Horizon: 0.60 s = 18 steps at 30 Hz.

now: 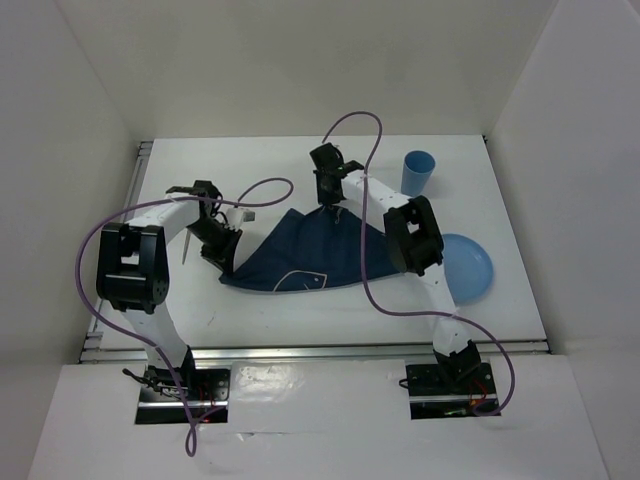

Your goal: Set the dinner table for one person

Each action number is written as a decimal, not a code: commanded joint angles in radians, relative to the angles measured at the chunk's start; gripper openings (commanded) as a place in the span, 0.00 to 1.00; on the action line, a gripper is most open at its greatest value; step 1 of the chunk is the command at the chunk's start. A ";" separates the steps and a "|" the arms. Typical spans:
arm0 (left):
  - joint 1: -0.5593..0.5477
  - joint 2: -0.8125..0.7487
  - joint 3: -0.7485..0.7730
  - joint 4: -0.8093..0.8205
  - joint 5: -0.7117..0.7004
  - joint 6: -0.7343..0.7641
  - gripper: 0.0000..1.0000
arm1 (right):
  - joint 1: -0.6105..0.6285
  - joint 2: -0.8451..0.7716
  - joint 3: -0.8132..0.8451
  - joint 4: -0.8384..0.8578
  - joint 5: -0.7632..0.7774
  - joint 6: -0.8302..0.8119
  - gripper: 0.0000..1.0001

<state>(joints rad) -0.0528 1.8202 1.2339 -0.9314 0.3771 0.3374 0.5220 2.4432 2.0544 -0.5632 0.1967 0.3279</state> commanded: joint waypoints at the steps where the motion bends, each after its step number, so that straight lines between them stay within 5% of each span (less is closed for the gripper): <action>1: 0.007 -0.010 0.024 -0.020 0.014 0.009 0.00 | -0.008 0.076 0.021 -0.098 -0.054 0.026 0.00; 5: 0.028 0.031 0.151 0.011 -0.053 -0.053 0.00 | -0.066 0.025 0.232 -0.109 -0.074 0.026 0.00; 9: 0.085 0.138 0.576 -0.059 -0.075 -0.124 0.00 | -0.129 -0.090 0.376 0.053 -0.141 -0.009 0.00; 11: 0.103 0.181 0.797 -0.086 -0.075 -0.165 0.00 | -0.140 -0.209 0.316 0.213 -0.170 -0.055 0.00; 14: 0.103 0.169 0.897 -0.061 -0.086 -0.188 0.00 | -0.140 -0.378 0.127 0.385 -0.171 -0.096 0.00; 18: 0.103 0.042 0.700 0.092 -0.096 -0.178 0.00 | -0.140 -0.559 -0.225 0.508 -0.192 -0.119 0.00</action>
<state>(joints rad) 0.0597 1.9385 2.0556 -0.8692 0.2893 0.1761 0.3561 2.0048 2.0163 -0.2367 0.0330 0.2623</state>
